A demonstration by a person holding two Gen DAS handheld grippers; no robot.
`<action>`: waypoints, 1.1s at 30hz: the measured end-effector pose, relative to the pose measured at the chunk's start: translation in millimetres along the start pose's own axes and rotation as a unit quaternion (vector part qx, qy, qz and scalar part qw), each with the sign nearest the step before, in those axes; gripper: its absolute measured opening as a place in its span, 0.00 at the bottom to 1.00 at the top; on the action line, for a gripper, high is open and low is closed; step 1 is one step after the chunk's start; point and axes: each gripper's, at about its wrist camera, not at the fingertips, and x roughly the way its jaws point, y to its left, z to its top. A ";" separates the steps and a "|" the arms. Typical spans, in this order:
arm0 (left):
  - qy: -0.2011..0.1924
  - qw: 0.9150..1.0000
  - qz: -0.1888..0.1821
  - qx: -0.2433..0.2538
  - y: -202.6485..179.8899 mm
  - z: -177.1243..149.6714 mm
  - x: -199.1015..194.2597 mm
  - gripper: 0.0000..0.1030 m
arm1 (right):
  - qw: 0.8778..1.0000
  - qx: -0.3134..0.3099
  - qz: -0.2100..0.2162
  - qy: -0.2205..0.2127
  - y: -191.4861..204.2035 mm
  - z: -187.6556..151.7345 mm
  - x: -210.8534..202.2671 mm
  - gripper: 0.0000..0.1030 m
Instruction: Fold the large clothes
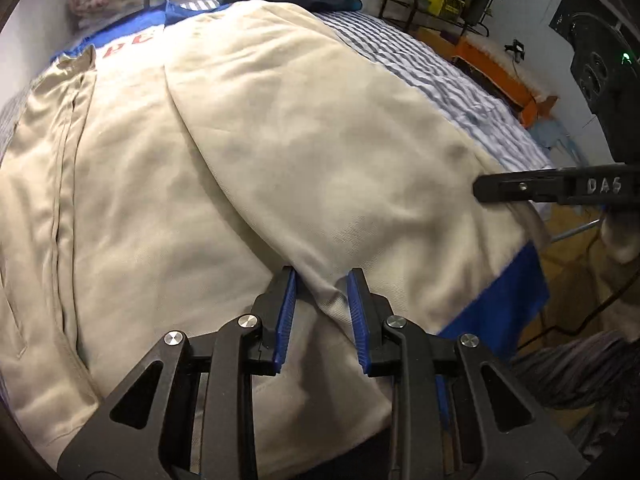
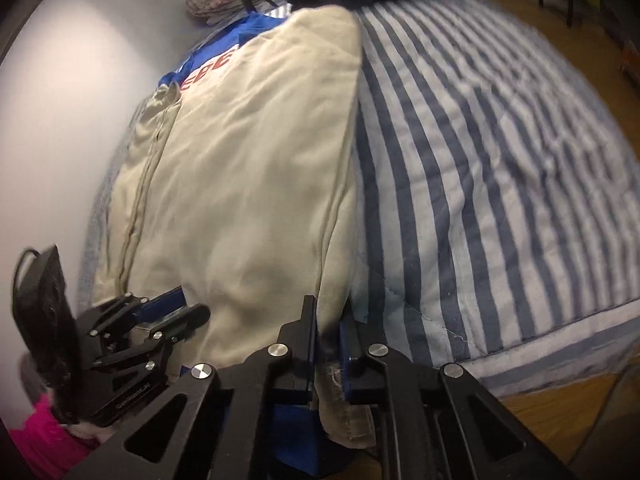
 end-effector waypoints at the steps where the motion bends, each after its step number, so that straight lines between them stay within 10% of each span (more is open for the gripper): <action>1: -0.003 1.000 -0.009 -0.013 4.3 1.2 -6.4 0.24 | 1.000 -0.019 -0.019 -0.007 11.1 0.5 -3.8 0.06; 9: -0.112 0.987 -0.022 -0.115 67.0 10.9 -123.3 0.24 | 0.963 -0.203 -0.157 -0.078 108.3 -4.8 -20.1 0.05; 24: -0.227 0.942 0.016 -0.247 191.3 -36.6 -244.7 0.24 | 0.908 -0.392 -0.139 -0.061 266.8 -33.7 59.3 0.05; 33: -0.197 0.943 0.015 -0.270 205.4 -59.4 -221.7 0.24 | 0.933 -0.358 -0.043 0.019 252.4 -24.2 89.4 0.24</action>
